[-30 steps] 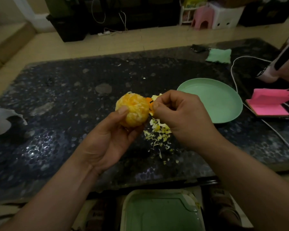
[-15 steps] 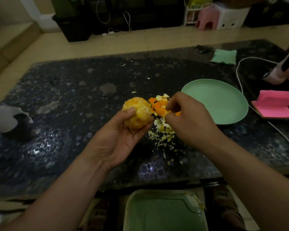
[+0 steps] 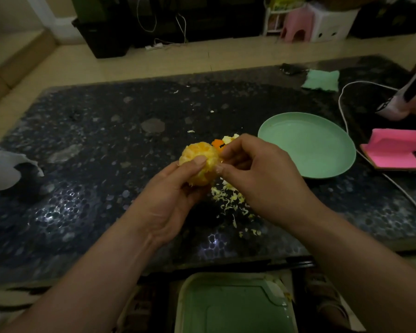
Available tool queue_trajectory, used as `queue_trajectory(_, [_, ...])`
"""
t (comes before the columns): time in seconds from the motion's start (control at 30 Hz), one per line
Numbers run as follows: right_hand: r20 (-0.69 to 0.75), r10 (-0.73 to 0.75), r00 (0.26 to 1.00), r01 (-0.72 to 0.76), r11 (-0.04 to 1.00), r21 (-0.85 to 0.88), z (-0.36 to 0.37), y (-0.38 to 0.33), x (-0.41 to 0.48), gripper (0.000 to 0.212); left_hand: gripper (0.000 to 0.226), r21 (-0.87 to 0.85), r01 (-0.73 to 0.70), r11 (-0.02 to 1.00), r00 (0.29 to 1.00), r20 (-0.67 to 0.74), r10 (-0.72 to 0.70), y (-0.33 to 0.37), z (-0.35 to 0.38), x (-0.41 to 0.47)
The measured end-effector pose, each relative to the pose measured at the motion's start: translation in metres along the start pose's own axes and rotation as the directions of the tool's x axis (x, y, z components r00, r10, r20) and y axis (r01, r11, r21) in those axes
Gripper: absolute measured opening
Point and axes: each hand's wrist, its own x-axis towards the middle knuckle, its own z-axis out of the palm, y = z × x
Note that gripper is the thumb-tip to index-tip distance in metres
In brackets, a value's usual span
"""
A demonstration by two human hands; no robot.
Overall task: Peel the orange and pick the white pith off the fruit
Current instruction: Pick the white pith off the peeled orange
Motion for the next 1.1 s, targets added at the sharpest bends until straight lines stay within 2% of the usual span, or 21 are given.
queue_trajectory(0.2, [-0.015,-0.034,0.999,0.033,0.998,-0.054,-0.003,-0.002,-0.001,0.005,0.062,0.15,-0.175,0.973,0.981,-0.062,0.185,0.0,0.005,-0.003])
queue_trajectory(0.33, [-0.045,-0.024,0.999,0.021,0.997,-0.073,-0.003,-0.001,0.001,0.008,0.069,0.279,-0.273,0.921,0.953,-0.053,0.299,-0.002,0.008,-0.007])
queue_trajectory(0.67, [-0.092,-0.051,0.994,0.039,0.991,-0.127,0.005,0.002,0.0,0.011,0.056,0.467,-0.345,0.814,0.903,-0.073,0.424,-0.003,0.014,-0.016])
queue_trajectory(0.77, [-0.1,-0.023,0.995,0.01,0.991,-0.131,0.003,0.005,0.002,0.013,0.056,0.44,-0.35,0.827,0.907,-0.06,0.416,-0.002,0.018,-0.018])
queue_trajectory(0.97, [-0.067,0.041,0.997,-0.041,0.999,0.006,-0.002,0.006,0.006,0.019,0.068,0.188,-0.304,0.934,0.946,-0.057,0.319,0.004,0.02,-0.015])
queue_trajectory(1.03, [-0.068,0.077,0.995,-0.077,0.997,-0.002,-0.003,0.012,0.01,0.024,0.07,0.166,-0.281,0.945,0.953,-0.067,0.295,0.002,0.018,-0.013])
queue_trajectory(1.1, [-0.038,0.112,0.993,-0.116,0.989,-0.096,-0.003,0.018,0.013,0.026,0.07,0.143,-0.262,0.954,0.958,-0.082,0.275,-0.001,0.016,-0.01])
